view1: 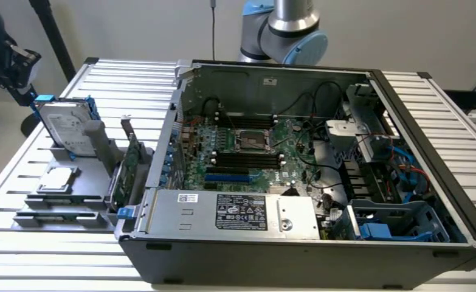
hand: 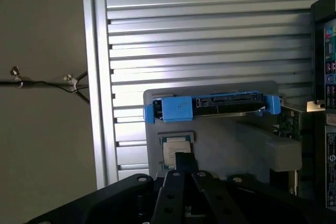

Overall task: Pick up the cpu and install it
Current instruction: 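Pick up the cpu and move it towards the insertion slot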

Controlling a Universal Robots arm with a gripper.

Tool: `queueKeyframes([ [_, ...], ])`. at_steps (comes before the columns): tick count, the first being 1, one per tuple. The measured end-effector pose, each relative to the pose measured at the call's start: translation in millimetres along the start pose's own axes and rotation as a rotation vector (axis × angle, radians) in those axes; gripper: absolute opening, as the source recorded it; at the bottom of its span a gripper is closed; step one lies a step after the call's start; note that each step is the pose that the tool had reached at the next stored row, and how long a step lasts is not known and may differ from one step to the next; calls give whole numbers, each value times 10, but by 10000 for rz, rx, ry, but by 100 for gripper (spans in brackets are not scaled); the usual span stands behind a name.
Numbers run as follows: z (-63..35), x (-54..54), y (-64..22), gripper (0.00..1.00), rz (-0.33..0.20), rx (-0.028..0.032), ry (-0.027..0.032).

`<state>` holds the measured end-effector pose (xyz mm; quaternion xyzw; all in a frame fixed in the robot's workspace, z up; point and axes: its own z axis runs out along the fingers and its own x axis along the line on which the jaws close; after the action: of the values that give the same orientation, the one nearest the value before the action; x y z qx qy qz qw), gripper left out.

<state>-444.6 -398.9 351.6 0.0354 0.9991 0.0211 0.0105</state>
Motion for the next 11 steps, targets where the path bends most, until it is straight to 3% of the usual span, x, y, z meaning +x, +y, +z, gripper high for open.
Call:
queueKeyframes([
  [5,0,0,0,12,0,0,0],
  [7,0,0,0,17,0,0,0],
  [9,0,0,0,30,0,0,0],
  [10,0,0,0,30,0,1,1],
  [11,9,0,-1,42,-1,1,2],
])
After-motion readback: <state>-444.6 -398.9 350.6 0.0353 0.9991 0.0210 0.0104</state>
